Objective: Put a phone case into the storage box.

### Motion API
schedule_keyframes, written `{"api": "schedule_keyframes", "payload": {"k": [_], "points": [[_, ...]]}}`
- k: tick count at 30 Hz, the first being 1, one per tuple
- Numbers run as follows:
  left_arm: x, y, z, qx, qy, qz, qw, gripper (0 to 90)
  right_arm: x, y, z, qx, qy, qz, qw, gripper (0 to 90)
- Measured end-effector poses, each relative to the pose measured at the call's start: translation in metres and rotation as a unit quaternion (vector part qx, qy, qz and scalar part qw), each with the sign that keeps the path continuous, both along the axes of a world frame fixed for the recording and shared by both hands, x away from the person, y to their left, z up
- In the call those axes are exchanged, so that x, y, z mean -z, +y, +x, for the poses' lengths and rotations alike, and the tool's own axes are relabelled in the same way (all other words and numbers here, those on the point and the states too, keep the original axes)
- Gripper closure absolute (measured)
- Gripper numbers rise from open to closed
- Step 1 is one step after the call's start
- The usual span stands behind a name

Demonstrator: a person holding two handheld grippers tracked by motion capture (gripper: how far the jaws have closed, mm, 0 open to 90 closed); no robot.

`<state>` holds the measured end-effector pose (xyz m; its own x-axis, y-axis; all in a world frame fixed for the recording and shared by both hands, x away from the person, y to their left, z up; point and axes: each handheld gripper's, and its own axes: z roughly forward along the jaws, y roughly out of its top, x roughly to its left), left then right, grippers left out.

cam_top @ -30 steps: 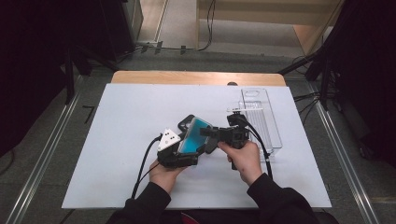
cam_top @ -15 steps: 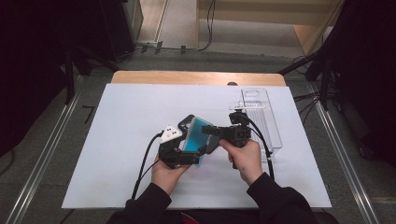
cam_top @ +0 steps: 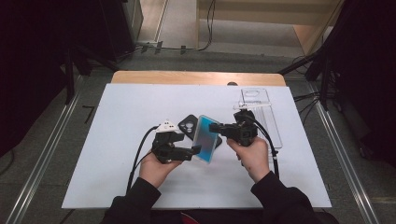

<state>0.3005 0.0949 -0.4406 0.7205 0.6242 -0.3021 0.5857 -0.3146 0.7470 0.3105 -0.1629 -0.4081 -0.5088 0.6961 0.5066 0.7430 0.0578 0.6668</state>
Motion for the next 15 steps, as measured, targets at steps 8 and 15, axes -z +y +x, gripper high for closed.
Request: {"api": "schedule_keyframes", "payload": {"k": [8,15], "points": [[-0.013,0.005,0.006,0.055,0.032,0.03,0.9975,26.9,-0.001,-0.006,-0.001,-0.028,-0.033,-0.017,0.9989,77.0],[-0.025,0.008,0.016,0.082,0.062,0.03,0.9943,26.6,-0.001,-0.005,0.001,-0.059,-0.042,-0.021,0.9972,77.0]]}}
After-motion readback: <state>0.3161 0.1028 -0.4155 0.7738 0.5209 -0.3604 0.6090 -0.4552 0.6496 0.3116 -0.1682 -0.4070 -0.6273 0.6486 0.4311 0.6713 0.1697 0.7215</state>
